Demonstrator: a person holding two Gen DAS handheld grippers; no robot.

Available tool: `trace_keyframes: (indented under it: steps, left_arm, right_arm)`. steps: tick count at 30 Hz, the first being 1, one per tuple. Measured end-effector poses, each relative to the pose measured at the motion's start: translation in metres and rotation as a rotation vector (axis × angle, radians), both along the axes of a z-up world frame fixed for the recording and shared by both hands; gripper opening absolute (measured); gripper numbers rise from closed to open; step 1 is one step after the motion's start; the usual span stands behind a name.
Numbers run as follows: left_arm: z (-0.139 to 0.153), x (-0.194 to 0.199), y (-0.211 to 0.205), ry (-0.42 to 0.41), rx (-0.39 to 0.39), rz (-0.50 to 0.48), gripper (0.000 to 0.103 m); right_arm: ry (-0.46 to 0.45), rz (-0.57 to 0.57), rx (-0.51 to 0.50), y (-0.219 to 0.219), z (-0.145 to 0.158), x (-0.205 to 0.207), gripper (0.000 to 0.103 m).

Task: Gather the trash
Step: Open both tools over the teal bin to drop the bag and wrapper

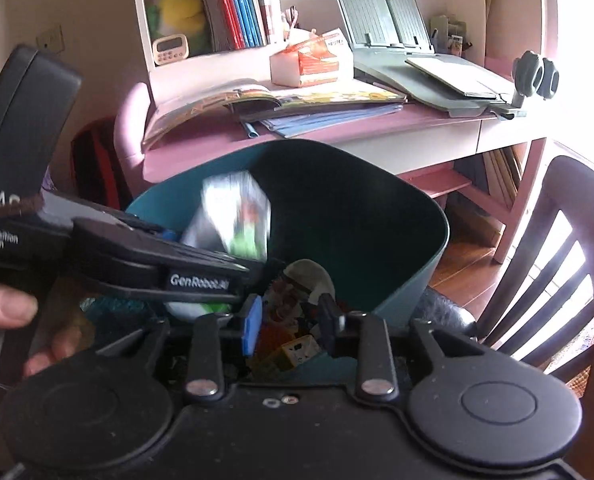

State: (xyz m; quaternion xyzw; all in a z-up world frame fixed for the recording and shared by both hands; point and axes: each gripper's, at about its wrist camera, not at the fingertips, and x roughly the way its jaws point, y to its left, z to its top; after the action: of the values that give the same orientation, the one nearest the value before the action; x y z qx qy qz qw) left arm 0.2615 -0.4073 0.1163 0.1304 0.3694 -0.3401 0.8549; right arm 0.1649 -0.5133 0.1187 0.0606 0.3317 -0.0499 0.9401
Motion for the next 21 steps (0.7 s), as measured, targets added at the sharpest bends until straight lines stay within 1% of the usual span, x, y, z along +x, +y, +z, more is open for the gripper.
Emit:
trace_keyframes:
  steps: [3,5,6,18,19,21]
  left_arm:
    - [0.007,-0.007,0.007,-0.005,-0.025,0.001,0.054]
    - [0.014,-0.012,0.013,-0.018,-0.049,0.007,0.061]
    - [0.018,-0.014,0.017,-0.024,-0.057,0.01,0.062]
    - [0.056,-0.06,0.058,-0.11,-0.115,0.013,0.062]
    - [0.06,-0.064,0.063,-0.117,-0.121,0.014,0.064]
    - [0.066,-0.072,0.071,-0.135,-0.132,0.017,0.071]
  right_arm:
    - [-0.022,-0.004,-0.015,0.003,0.005,-0.007,0.034]
    - [-0.036,-0.002,-0.017,0.004,0.008,-0.012,0.036]
    - [-0.043,-0.001,-0.021,0.006,0.011,-0.014,0.036]
    - [-0.108,0.036,-0.047,0.033,0.041,-0.05,0.04]
    - [-0.111,0.036,-0.048,0.035,0.044,-0.052,0.041]
    - [-0.12,0.033,-0.056,0.038,0.048,-0.059,0.045]
